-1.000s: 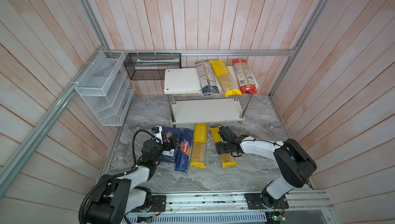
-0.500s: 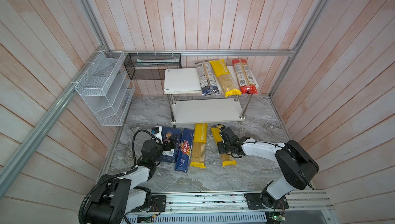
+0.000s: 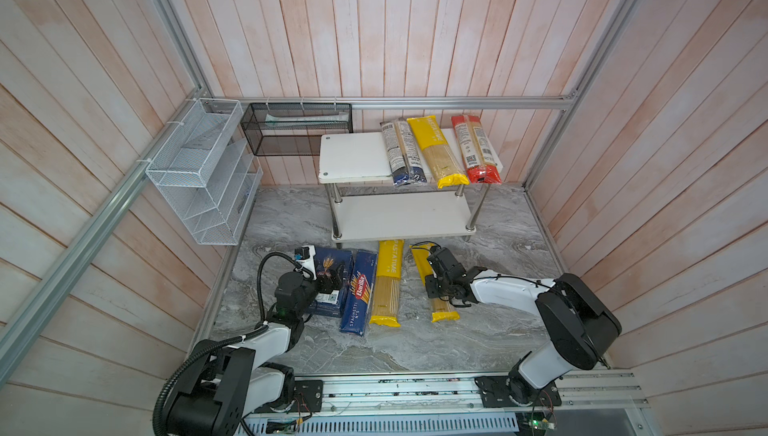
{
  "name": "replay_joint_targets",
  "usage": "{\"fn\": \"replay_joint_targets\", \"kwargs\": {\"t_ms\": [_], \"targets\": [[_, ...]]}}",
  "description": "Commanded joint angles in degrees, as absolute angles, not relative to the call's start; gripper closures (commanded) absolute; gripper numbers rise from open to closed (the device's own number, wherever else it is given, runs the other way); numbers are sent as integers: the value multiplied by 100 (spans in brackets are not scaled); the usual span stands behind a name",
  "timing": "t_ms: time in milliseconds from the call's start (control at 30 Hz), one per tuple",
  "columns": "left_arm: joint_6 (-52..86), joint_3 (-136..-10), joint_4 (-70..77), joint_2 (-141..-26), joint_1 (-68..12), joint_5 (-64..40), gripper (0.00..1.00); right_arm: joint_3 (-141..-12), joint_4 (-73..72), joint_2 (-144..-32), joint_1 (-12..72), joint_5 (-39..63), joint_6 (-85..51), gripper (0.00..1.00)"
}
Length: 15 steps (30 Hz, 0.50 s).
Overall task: Arrange pasta packages on shelves
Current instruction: Pick up the pasta bag from the center of the table.
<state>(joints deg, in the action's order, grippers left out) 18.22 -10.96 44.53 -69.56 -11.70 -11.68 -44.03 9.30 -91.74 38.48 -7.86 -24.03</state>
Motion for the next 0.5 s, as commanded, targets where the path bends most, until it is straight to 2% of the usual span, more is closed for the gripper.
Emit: {"fn": "replay_joint_targets", "kwargs": {"t_ms": [0, 200, 467], "targets": [[1773, -1025, 4579, -6915, -1196, -1178, 0, -4272, 1362, -9328, 3841, -608, -2502, 65], [1767, -1026, 4570, -6925, -1204, -1178, 0, -4262, 1363, -9153, 3850, -574, -2517, 67], [1769, -1031, 4562, -6924, -1202, -1169, 0, -4506, 1193, -8973, 3850, -87, -2593, 77]]}}
